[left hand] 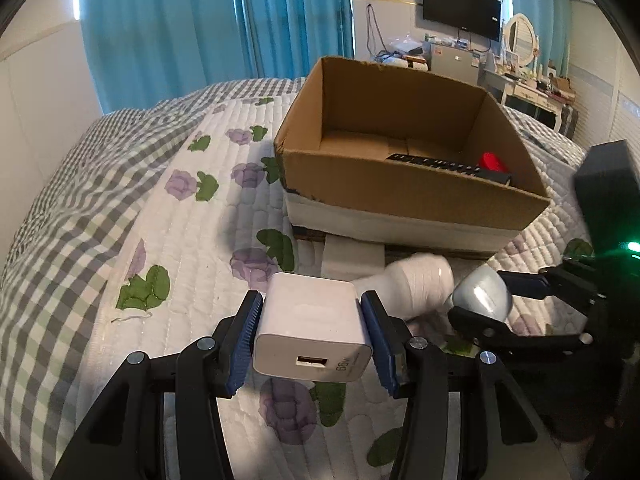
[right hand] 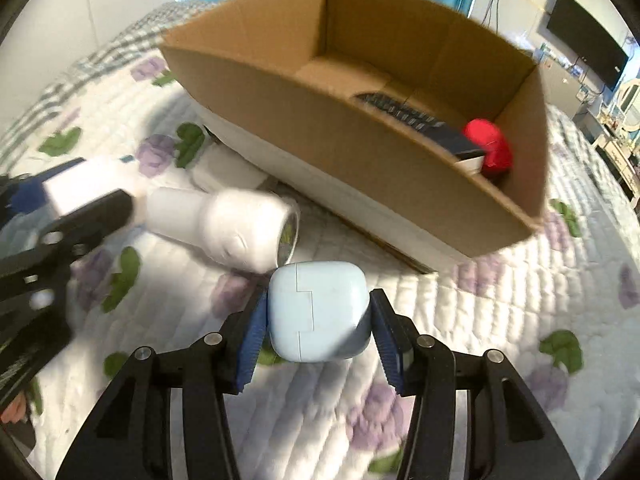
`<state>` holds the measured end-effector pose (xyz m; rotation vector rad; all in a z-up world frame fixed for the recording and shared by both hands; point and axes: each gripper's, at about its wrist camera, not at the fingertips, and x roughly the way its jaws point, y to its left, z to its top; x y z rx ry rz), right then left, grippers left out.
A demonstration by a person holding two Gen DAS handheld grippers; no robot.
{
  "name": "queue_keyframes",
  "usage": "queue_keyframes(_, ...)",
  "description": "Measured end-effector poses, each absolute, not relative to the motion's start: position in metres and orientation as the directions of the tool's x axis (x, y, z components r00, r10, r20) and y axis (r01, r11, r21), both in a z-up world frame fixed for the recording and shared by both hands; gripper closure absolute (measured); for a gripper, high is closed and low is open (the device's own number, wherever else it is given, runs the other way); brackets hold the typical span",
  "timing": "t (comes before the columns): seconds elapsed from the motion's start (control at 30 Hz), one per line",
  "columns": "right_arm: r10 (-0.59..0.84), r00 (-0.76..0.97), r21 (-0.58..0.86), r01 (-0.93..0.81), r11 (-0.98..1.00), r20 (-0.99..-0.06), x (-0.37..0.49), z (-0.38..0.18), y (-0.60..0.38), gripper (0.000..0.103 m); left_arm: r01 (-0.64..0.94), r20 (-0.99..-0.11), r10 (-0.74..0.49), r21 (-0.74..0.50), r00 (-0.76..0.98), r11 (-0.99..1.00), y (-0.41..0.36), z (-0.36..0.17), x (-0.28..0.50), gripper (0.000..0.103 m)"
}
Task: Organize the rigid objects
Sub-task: 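Lower the charger and blue case into the box and open both tools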
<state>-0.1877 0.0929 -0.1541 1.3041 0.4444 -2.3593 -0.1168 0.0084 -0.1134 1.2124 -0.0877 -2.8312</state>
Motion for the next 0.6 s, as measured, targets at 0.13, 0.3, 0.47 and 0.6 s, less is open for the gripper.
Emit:
queue_keyframes(0.13, -0.195, -0.511, -0.102, 0.497, -0.862, -0.837, -0.174, -0.137, 0.095, 0.053, 0.013, -0.715, -0.052, 0.06, -0.698, -0.998, 0.012, -0.099, -0.109, 0.052)
queue_keyframes(0.3, -0.229, -0.546, -0.08, 0.484, -0.872, -0.806, -0.161, -0.106, 0.116, 0.053, -0.021, -0.704, -0.01, 0.035, -0.711, -0.999, 0.011, -0.07, -0.104, 0.051)
queue_keyframes(0.47, -0.254, -0.603, -0.079, 0.469, -0.879, -0.756, -0.155, -0.063, 0.128, 0.053, -0.051, -0.66, 0.018, 0.031, -0.751, -0.998, 0.013, -0.028, -0.113, 0.051)
queue_keyframes(0.6, -0.265, -0.651, -0.092, 0.461, -0.883, -0.711, -0.167, -0.026, 0.135, 0.053, -0.068, -0.622, 0.038, 0.025, -0.782, -0.997, 0.016, 0.005, -0.135, 0.051)
